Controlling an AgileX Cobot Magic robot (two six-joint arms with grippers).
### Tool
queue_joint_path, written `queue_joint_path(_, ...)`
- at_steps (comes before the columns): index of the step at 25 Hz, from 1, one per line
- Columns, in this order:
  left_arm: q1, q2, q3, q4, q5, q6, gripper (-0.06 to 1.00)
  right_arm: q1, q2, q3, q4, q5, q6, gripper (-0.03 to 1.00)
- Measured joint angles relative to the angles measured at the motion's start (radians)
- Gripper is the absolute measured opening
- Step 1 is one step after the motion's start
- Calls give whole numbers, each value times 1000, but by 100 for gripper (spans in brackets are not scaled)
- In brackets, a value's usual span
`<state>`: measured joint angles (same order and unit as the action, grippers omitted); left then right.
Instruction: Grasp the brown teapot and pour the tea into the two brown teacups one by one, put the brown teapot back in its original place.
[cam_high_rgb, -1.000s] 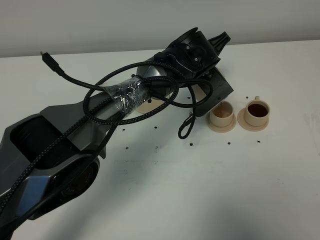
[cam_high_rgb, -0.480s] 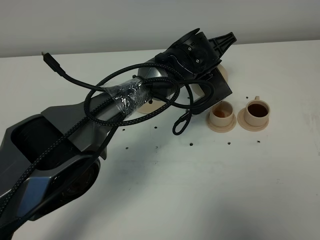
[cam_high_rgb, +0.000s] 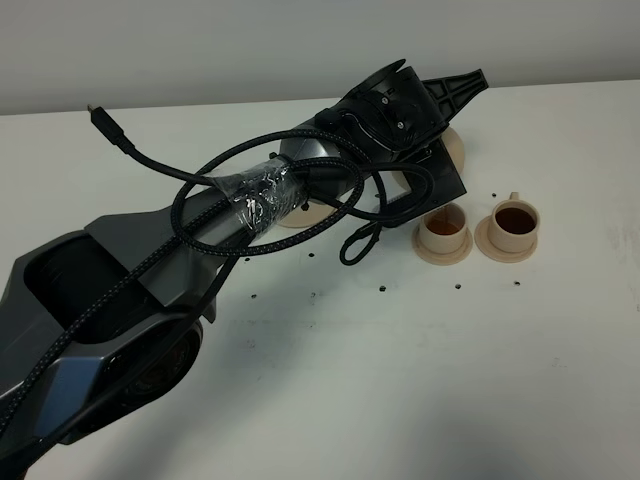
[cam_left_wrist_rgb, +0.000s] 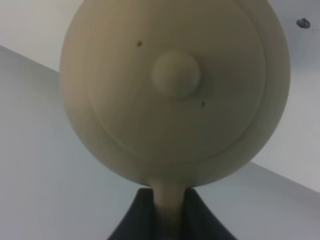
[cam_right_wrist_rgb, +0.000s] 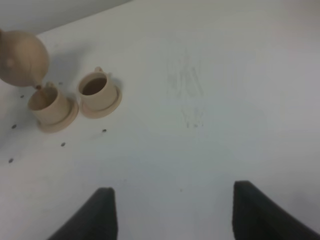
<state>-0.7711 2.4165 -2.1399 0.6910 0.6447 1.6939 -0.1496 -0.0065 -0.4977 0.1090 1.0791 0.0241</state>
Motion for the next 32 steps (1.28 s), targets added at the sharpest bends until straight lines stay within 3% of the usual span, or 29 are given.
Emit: queue_joint_path(32, -1, 0, 0, 0, -81, 161, 11, 0, 0, 0, 0, 0, 0, 49)
